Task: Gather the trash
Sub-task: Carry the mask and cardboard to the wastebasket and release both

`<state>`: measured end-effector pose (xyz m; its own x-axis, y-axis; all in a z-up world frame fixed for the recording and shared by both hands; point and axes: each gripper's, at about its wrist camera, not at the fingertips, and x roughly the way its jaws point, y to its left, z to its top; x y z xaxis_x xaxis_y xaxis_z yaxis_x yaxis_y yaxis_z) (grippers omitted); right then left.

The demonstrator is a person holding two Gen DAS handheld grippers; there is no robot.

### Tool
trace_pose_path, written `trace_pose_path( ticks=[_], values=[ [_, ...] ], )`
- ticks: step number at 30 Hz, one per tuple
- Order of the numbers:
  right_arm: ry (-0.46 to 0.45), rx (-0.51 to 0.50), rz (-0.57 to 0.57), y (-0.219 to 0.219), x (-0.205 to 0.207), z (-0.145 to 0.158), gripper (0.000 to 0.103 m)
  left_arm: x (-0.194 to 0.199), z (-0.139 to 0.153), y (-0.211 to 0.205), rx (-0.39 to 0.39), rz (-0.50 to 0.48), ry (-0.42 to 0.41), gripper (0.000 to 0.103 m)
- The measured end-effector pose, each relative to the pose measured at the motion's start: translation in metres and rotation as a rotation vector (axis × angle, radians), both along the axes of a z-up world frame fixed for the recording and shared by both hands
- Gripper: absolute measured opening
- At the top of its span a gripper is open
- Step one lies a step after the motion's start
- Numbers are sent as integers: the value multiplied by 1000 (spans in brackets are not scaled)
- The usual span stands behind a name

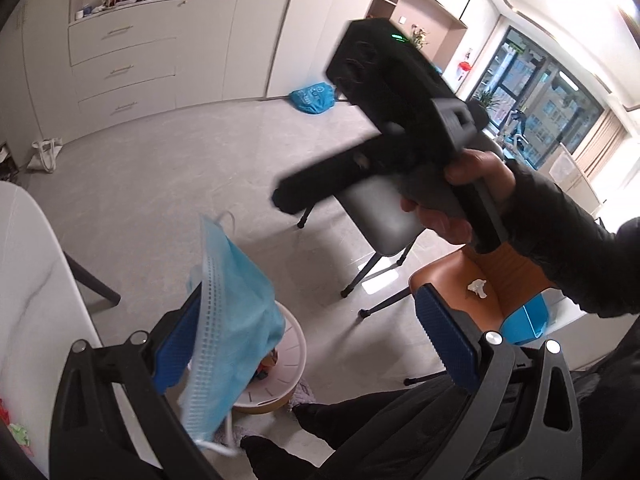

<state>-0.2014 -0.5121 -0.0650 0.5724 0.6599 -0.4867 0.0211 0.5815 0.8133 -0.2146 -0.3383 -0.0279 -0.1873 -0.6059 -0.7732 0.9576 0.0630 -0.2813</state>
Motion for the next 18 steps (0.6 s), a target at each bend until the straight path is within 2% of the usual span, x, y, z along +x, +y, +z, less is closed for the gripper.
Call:
trace_pose_path(
  ticks=[5, 8, 11, 13, 14, 15, 18],
  values=[
    [55, 90, -5, -10, 8, -16, 100, -15, -2, -13, -11, -27, -10, 95],
    [93, 165, -13, -14, 11, -31, 92, -25, -2, -19, -17, -47, -25, 95],
    [114, 210, -17, -17, 11, -42, 67, -32, -3, -24, -18, -57, -37, 95],
    [113, 229, -15, -21, 6, -43, 40, -33, -4, -28, -13, -52, -37, 95],
    [112, 224, -16, -21, 5, -44, 32, -33, -4, -29, -10, -47, -36, 95],
    [114, 214, -16, -24, 2, -44, 18, -32, -5, -29, -9, -41, -37, 95],
    [121, 155, -22, -27, -2, -44, 9, -28, -8, -28, 3, -10, -47, 95]
  ],
)
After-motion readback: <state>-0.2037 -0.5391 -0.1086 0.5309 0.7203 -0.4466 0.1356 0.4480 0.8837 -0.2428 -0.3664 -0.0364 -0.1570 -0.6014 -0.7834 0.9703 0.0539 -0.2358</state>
